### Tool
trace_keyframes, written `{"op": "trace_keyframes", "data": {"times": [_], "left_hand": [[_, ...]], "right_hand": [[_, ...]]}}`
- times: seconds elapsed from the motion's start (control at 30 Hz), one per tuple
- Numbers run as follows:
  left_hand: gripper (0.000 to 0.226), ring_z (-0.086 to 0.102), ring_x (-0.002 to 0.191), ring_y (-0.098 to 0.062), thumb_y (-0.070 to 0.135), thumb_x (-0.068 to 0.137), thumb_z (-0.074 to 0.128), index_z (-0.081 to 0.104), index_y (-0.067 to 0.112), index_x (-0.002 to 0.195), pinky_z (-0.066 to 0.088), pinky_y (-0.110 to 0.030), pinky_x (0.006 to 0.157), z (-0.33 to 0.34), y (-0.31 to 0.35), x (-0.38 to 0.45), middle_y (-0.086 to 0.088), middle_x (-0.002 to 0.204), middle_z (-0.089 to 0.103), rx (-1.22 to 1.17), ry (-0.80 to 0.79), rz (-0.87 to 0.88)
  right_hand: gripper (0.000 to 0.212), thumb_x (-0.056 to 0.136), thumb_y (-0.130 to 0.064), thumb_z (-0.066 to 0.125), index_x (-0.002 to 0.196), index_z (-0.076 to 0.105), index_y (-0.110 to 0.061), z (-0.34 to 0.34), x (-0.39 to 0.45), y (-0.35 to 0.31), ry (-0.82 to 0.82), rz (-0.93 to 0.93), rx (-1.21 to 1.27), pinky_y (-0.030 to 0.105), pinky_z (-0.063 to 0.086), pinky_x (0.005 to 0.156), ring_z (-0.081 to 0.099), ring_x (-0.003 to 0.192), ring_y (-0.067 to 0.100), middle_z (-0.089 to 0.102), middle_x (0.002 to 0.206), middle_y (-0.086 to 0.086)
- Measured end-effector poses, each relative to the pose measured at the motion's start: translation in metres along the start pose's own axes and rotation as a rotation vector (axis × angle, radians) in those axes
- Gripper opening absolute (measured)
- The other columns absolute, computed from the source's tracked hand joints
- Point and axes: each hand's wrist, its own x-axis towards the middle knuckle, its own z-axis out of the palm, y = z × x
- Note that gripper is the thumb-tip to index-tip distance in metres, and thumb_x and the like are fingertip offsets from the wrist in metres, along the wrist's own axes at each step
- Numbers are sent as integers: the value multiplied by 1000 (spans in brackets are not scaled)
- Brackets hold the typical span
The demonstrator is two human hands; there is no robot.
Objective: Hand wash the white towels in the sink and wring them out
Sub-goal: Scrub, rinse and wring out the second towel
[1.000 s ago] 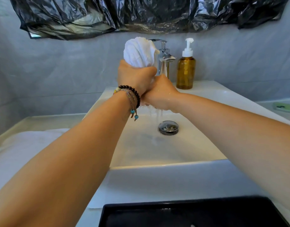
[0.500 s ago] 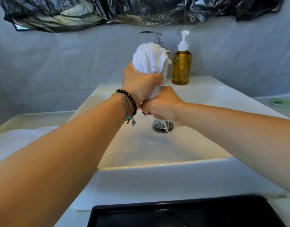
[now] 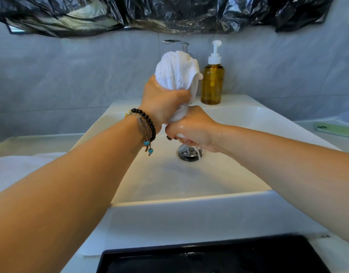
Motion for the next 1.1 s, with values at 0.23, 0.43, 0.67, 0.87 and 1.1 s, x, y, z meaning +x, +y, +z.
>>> {"op": "trace_keyframes", "data": {"times": [0.23,0.43,0.67,0.87,1.1], "left_hand": [[34,69,71,-21,8,69,64,63,2,102,57,-32,64,-31,7,9,-11,81,68,-383,-257,-101],[41,70,75,-21,14,60,85,73,6,99,59,-29,68,-29,13,1,-14,91,71,-468,-691,-237],[32,70,78,-28,4,64,78,69,4,95,59,-39,76,-6,7,-9,-14,85,72,-259,-564,-175],[22,63,67,-22,9,69,80,63,11,83,54,-33,69,17,-2,-16,-6,71,65,79,-284,-187],[31,50,42,0,19,75,74,47,26,89,36,-13,38,33,-25,-13,8,57,52,484,-201,-129]], "right_hand": [[38,76,-40,63,103,64,-14,-53,-13,-19,-263,95,258,30,47,63,62,73,20,64,87,7],[51,73,-48,64,119,59,-26,-70,4,-52,95,-281,292,26,53,68,65,85,14,68,103,-1],[12,72,-22,84,79,76,-15,-44,19,-81,82,-437,-100,25,53,74,67,82,7,74,83,-1],[46,78,-36,78,63,63,5,-33,27,-70,292,-293,-140,29,37,61,45,59,21,49,58,22],[48,81,-9,57,37,42,-18,-23,45,-39,511,-71,-92,32,33,56,34,53,21,36,43,-6]]}}
